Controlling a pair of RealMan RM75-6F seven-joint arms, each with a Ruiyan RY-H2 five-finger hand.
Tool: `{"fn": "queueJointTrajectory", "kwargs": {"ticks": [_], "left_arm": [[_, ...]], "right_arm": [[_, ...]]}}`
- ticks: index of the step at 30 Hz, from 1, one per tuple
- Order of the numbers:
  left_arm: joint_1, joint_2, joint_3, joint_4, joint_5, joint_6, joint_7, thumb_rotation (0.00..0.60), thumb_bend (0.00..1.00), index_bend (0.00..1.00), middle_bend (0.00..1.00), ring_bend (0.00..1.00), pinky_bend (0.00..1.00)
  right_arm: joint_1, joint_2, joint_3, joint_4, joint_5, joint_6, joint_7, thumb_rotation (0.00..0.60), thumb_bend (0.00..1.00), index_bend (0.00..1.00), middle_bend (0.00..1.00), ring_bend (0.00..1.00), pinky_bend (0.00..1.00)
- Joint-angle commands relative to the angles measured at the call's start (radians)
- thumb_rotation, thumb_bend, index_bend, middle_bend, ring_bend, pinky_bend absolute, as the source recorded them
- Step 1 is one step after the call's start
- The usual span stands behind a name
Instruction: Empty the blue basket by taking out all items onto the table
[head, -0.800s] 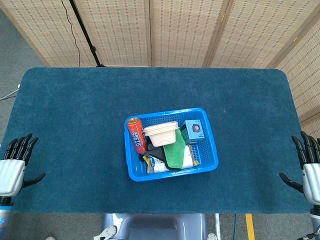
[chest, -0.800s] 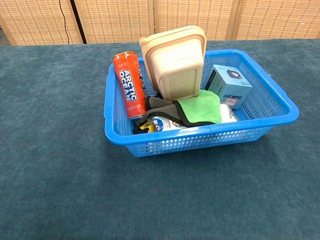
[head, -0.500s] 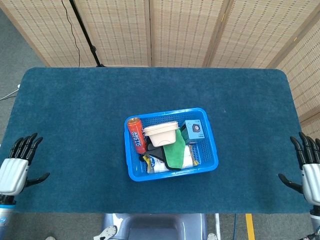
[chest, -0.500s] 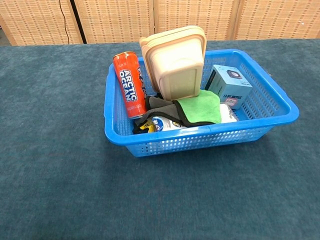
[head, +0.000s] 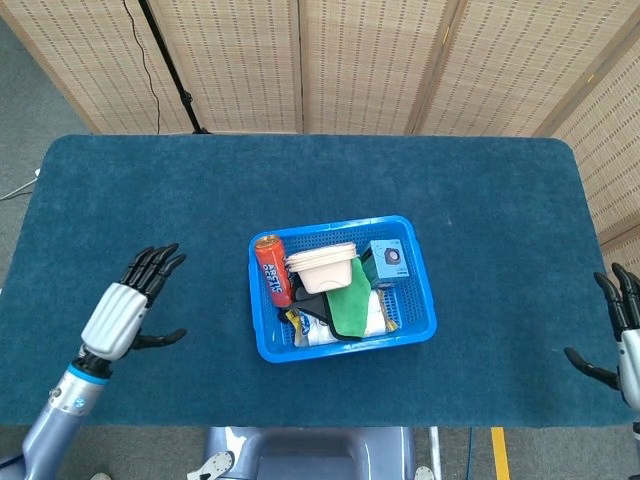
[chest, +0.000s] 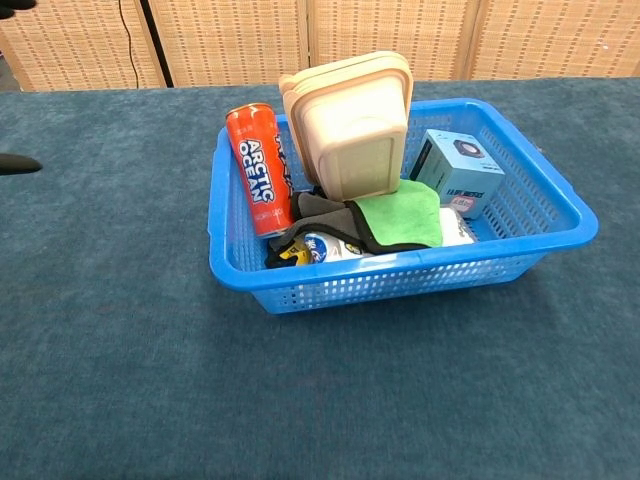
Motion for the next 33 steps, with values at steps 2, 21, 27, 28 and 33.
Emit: {"fn": "queueJointTrajectory", "kwargs": {"ticks": [2,21,27,28,33], "left_arm": [[-0.125,-0.098,-0.071,-0.083,-0.123,-0.164,0.209,0.600,0.00,0.00,0.00,0.00,0.00],[-0.401,-0.454,-0.228,0.065,-0.531,-0.292,0.545,0.600,0.00,0.00,0.00,0.00,0.00],[-0.445,-0.502,-0.251,0.113,-0.568,-0.287,0.533,0.600,0.00,0.00,0.00,0.00,0.10],[-0.451,-0.509,-0.253,0.121,-0.574,-0.283,0.533,0.600,0.02,0.00,0.00,0.03,0.20],[-0.470,-0.538,-0.265,0.144,-0.599,-0.270,0.523,0.600,0.27,0.34,0.33,0.40,0.49]], "right_arm": [[0.001,0.010,0.006,0.002,0.011,-0.004,0.025,0.600,0.00,0.00,0.00,0.00,0.00],[-0.004,0.044,0.027,0.018,0.052,-0.010,0.134,0.600,0.00,0.00,0.00,0.00,0.00],[-0.001,0.044,0.026,0.022,0.050,-0.016,0.142,0.600,0.00,0.00,0.00,0.00,0.00],[0.000,0.044,0.025,0.023,0.050,-0.019,0.142,0.600,0.00,0.00,0.00,0.00,0.00],[0.005,0.043,0.023,0.024,0.047,-0.030,0.139,0.600,0.00,0.00,0.00,0.00,0.00]]}}
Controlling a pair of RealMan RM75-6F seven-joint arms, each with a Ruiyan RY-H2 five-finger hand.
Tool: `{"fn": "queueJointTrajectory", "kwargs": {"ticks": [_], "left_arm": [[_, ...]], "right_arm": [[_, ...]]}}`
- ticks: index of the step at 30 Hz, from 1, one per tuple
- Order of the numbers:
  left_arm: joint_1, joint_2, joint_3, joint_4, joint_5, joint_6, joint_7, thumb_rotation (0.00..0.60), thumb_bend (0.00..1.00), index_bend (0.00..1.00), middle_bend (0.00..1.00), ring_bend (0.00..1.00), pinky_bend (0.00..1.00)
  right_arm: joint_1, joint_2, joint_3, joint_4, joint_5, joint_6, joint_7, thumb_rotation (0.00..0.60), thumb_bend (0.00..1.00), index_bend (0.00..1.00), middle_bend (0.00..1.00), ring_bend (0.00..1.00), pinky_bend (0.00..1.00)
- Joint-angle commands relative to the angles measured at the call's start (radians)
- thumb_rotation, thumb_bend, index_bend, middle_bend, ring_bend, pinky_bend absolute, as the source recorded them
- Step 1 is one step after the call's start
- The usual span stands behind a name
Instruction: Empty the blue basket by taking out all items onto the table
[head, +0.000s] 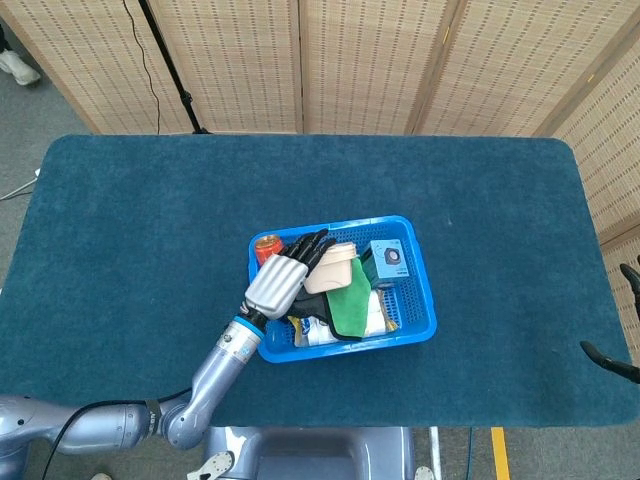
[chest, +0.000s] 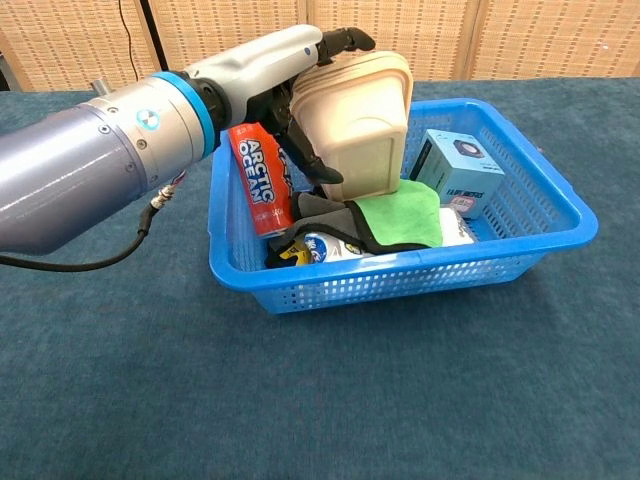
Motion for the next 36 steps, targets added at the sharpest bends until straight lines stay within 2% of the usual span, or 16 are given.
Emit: {"fn": "queueJointTrajectory", "kwargs": {"ticks": [1,4,11,14,17,21,24,28,33,36], "left_arm": [[-0.013,-0.016,-0.006,0.015,-0.015,0.009,-0.005,0.600,0.31,0.40,0.39,0.44,0.52],[-0.019,-0.034,-0.017,0.027,-0.010,0.040,-0.014,0.600,0.38,0.48,0.46,0.49,0.54],[0.008,0.023,-0.027,-0.047,0.093,0.116,-0.099,0.600,0.40,0.51,0.47,0.51,0.55],[0.027,0.084,-0.036,-0.113,0.140,0.148,-0.117,0.600,0.40,0.51,0.47,0.51,0.55],[0.067,0.199,-0.064,-0.203,0.202,0.197,-0.139,0.600,0.40,0.51,0.47,0.51,0.55],[0.105,0.306,-0.095,-0.220,0.196,0.220,-0.159,0.600,0.39,0.51,0.47,0.51,0.55],[0.126,0.373,-0.110,-0.168,0.166,0.203,-0.203,0.600,0.36,0.51,0.47,0.50,0.55],[0.138,0.420,-0.094,0.013,0.136,0.121,-0.354,0.600,0.29,0.50,0.47,0.50,0.55],[0.109,0.372,-0.053,0.264,0.114,0.034,-0.452,0.600,0.28,0.50,0.47,0.48,0.55],[0.076,0.306,-0.027,0.444,0.095,-0.032,-0.499,0.600,0.28,0.50,0.47,0.44,0.55]], "right_arm": [[0.003,-0.001,-0.002,0.000,-0.001,-0.005,-0.003,0.600,0.00,0.00,0.00,0.00,0.00],[0.003,-0.001,-0.002,-0.001,-0.003,-0.006,-0.004,0.600,0.00,0.00,0.00,0.00,0.00],[0.002,0.001,-0.003,-0.004,-0.003,-0.006,-0.002,0.600,0.00,0.00,0.00,0.00,0.00],[0.002,0.001,-0.004,-0.004,-0.003,-0.006,-0.005,0.600,0.00,0.00,0.00,0.00,0.00],[0.001,-0.001,-0.007,-0.008,-0.009,-0.002,-0.014,0.600,0.00,0.00,0.00,0.00,0.00],[0.001,-0.004,-0.013,-0.013,-0.020,-0.003,-0.027,0.600,0.00,0.00,0.00,0.00,0.00],[0.002,-0.007,-0.018,-0.016,-0.029,-0.006,-0.040,0.600,0.00,0.00,0.00,0.00,0.00],[0.008,-0.015,-0.023,-0.018,-0.038,-0.013,-0.066,0.600,0.00,0.00,0.00,0.00,0.00],[0.028,-0.039,-0.023,-0.013,-0.023,-0.051,-0.118,0.600,0.00,0.00,0.00,0.00,0.00],[0.049,-0.061,-0.021,-0.009,-0.003,-0.090,-0.167,0.600,0.00,0.00,0.00,0.00,0.00]]}}
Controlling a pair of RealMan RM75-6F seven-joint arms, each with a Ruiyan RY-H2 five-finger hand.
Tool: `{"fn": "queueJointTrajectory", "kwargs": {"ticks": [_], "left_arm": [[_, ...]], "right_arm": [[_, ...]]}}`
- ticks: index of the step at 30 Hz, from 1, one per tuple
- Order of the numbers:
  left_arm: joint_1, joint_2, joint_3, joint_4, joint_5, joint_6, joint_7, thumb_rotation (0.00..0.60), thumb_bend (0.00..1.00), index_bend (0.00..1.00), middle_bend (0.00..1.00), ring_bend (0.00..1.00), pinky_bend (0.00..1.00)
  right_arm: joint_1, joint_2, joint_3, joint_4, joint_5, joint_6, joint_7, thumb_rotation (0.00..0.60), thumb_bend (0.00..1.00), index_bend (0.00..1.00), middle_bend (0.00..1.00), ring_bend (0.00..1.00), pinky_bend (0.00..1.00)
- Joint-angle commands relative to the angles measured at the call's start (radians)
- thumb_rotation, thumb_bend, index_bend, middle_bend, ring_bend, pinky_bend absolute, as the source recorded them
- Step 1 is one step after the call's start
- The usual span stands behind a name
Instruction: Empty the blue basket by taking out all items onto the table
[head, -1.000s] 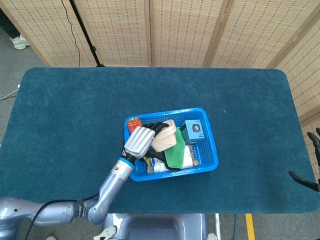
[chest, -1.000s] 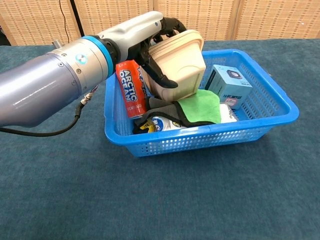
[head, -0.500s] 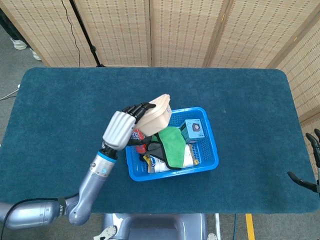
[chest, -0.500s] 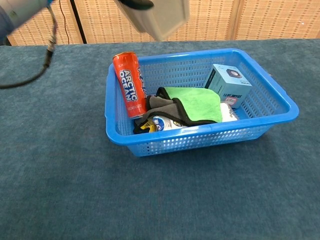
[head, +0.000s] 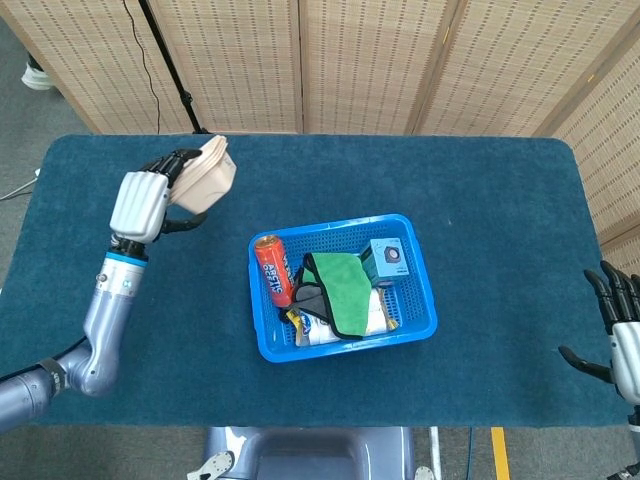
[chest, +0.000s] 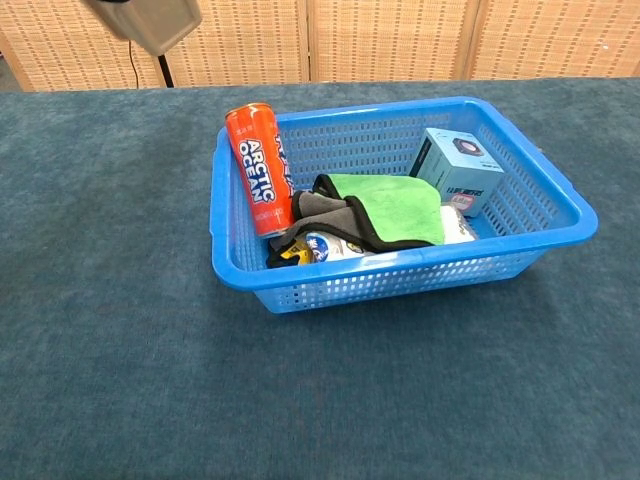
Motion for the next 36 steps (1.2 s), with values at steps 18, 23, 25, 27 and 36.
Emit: {"fn": "queueJointTrajectory", "kwargs": {"ticks": [18,23,25,27,36], "left_arm": [[-0.049,0.098,0.254,0.206,0.371,-0.080,-0.281,0.600,0.00,0.00,0.00,0.00,0.00],[-0.075,0.112,0.271,0.163,0.452,-0.037,-0.172,0.600,0.00,0.00,0.00,0.00,0.00],[-0.088,0.116,0.275,0.145,0.465,-0.047,-0.131,0.600,0.00,0.00,0.00,0.00,0.00],[-0.107,0.119,0.278,0.123,0.475,-0.070,-0.072,0.600,0.00,0.00,0.00,0.00,0.00],[-0.198,0.058,0.259,0.077,0.432,-0.213,0.229,0.600,0.00,0.00,0.00,0.00,0.00]], "right_arm": [[0.036,-0.060,0.014,0.009,0.079,-0.058,-0.131,0.600,0.00,0.00,0.00,0.00,0.00],[0.039,-0.060,0.018,0.010,0.089,-0.062,-0.128,0.600,0.00,0.00,0.00,0.00,0.00],[0.040,-0.060,0.020,0.011,0.092,-0.063,-0.126,0.600,0.00,0.00,0.00,0.00,0.00],[0.040,-0.059,0.022,0.012,0.097,-0.064,-0.123,0.600,0.00,0.00,0.00,0.00,0.00],[0.045,-0.053,0.036,0.024,0.131,-0.076,-0.098,0.600,0.00,0.00,0.00,0.00,0.00]]}}
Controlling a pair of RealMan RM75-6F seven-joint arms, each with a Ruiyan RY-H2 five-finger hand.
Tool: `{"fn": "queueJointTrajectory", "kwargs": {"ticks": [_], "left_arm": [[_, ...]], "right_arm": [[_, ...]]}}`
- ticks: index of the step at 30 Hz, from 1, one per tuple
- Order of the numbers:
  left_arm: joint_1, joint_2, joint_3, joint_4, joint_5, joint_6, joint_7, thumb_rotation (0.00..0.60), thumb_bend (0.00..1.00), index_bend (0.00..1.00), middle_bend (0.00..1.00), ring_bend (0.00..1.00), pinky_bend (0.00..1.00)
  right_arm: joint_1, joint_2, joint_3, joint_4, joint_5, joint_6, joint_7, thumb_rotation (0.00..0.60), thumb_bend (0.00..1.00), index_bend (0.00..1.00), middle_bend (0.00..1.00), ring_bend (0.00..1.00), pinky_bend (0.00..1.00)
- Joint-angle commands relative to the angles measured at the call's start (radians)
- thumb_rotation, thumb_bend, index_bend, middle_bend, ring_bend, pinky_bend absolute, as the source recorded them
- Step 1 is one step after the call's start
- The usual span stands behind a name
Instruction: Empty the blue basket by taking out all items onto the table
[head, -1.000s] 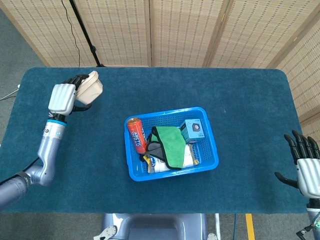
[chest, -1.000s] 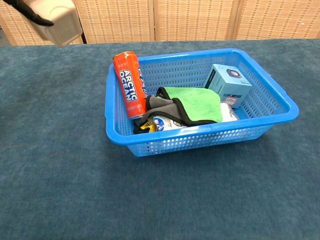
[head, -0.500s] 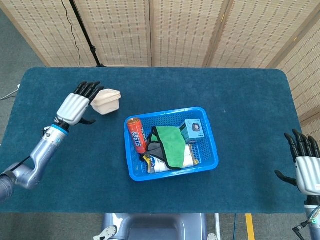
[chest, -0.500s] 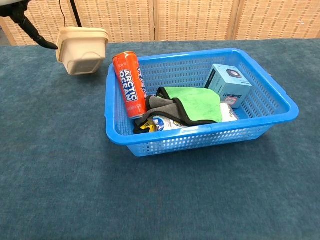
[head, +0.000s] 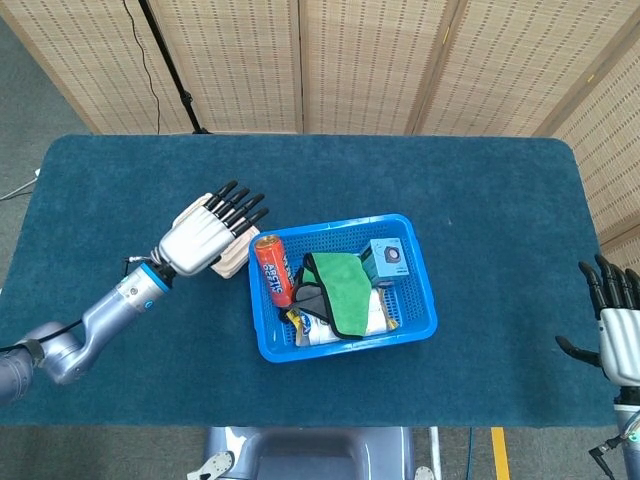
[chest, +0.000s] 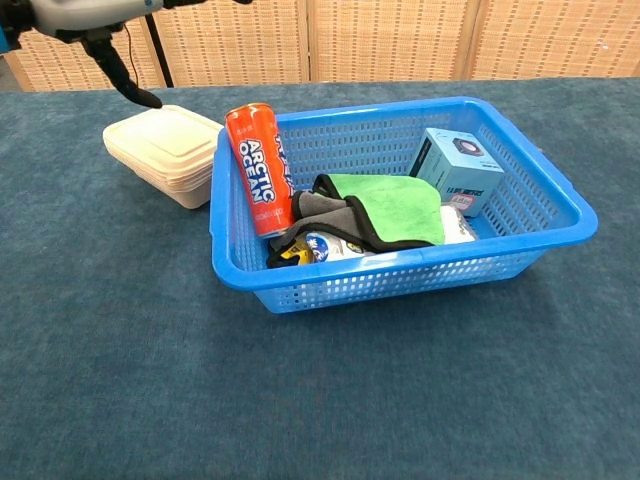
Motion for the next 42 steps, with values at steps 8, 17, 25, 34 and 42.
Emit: {"fn": "queueJointTrajectory", "kwargs": {"ticks": [8,17,25,34,42], "left_arm": [[-0.107,-0.148,0.001,0.041,-0.072,-0.152,0.303,0.600,0.00,0.00,0.00,0.00,0.00],[-0.145,-0.215,-0.010,0.091,-0.117,-0.166,0.365,0.600,0.01,0.00,0.00,0.00,0.00],[-0.160,-0.217,0.012,0.097,-0.137,-0.189,0.397,0.600,0.03,0.00,0.00,0.00,0.00],[-0.183,-0.233,0.029,0.087,-0.186,-0.236,0.471,0.600,0.10,0.15,0.03,0.07,0.00],[-0.190,-0.257,0.028,0.076,-0.217,-0.209,0.530,0.600,0.36,0.61,0.47,0.45,0.01]], "right_arm": [[-0.001,0.012,0.016,0.014,0.036,-0.006,0.038,0.600,0.00,0.00,0.00,0.00,0.00],[0.003,0.012,0.022,0.021,0.054,-0.016,0.042,0.600,0.00,0.00,0.00,0.00,0.00],[0.003,0.016,0.026,0.018,0.068,-0.021,0.045,0.600,0.00,0.00,0.00,0.00,0.00],[0.003,0.021,0.026,0.012,0.073,-0.024,0.049,0.600,0.00,0.00,0.00,0.00,0.00],[0.002,0.026,0.026,0.012,0.072,-0.027,0.064,0.600,0.00,0.00,0.00,0.00,0.00]]}}
